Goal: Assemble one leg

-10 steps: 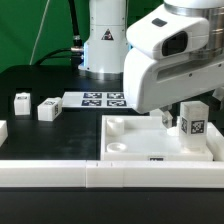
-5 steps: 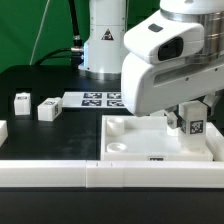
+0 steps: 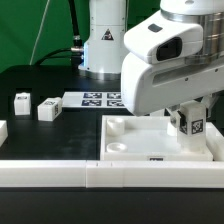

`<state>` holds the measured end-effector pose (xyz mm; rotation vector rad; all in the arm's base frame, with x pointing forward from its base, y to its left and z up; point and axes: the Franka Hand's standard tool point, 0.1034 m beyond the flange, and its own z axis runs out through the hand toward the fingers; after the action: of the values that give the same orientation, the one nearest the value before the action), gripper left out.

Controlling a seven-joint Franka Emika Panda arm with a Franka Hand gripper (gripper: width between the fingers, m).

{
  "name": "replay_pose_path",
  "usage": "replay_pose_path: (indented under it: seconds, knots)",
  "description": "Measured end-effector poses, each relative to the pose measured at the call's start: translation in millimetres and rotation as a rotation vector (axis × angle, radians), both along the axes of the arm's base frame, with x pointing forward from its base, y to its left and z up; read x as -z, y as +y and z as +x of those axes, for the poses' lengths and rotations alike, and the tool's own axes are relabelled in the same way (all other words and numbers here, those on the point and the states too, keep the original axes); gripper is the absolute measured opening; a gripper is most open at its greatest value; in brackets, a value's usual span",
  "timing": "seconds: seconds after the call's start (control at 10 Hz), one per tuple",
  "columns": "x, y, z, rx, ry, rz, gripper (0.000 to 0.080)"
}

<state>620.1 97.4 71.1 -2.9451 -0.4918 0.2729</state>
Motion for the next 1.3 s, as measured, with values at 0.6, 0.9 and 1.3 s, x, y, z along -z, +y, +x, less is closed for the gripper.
replay_pose_path:
  seconds: [0.6,0.9,1.3]
  knots:
    - [1.2,12.1,5.5,0.684,0.044,-0.097,0.0294]
    - [1.2,14.9,10.0,0.987,0.049,-0.109,0.0294]
    - [0.9,23.1,8.0,1.309,0.144,-0.139,0.0294]
